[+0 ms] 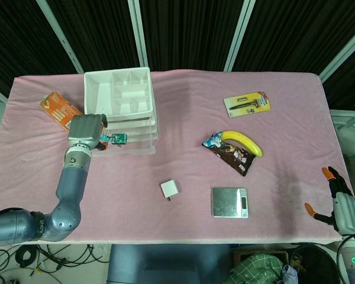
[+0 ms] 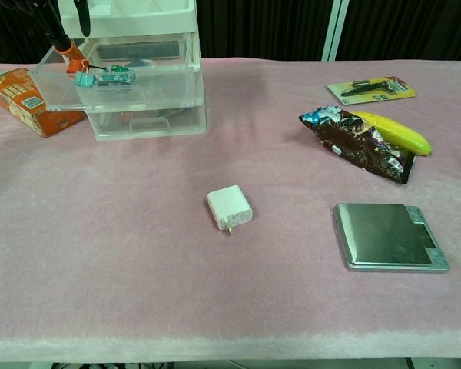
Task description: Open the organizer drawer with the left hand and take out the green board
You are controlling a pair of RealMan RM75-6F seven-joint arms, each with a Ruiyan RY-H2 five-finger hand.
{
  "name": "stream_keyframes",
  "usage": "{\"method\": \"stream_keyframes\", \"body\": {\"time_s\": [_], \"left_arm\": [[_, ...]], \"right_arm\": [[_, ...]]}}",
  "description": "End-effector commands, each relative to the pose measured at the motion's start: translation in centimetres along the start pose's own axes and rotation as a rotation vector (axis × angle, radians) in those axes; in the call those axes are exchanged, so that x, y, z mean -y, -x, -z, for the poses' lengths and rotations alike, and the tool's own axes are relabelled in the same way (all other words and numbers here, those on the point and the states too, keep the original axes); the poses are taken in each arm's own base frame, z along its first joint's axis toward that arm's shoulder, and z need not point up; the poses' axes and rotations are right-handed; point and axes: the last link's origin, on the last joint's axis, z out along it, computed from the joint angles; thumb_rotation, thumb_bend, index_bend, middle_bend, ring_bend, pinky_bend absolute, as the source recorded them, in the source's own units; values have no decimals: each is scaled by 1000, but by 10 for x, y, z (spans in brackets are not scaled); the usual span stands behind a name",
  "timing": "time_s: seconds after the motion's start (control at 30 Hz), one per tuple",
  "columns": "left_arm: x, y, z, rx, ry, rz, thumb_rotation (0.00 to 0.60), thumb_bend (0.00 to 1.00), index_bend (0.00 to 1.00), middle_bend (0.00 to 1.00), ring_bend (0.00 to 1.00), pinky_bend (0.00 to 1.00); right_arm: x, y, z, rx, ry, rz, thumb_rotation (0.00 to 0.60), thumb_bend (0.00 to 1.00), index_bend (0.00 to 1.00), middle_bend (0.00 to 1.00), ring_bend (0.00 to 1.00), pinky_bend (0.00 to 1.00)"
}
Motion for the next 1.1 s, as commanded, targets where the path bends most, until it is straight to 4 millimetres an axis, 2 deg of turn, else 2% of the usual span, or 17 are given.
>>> {"method": "stream_keyframes", "body": {"time_s": [0.03, 0.5, 1.1], "left_arm": [[-4, 2, -3, 3, -2, -23, 600, 235, 403, 1000, 1000, 1000], [-24, 16, -12, 26, 1, -91, 600, 236, 399, 1000, 1000, 1000], [-39, 19, -20, 39, 0, -123, 600, 235, 407, 1000, 1000, 1000]], "right_arm": [[0, 0, 0, -1, 0, -1, 600, 186, 61, 0, 0, 164], [-1, -1, 0, -6, 5, -11, 600, 192, 63, 0, 0, 164], [-2, -3, 0, -12, 8, -23, 600, 194, 65, 0, 0, 164]]}}
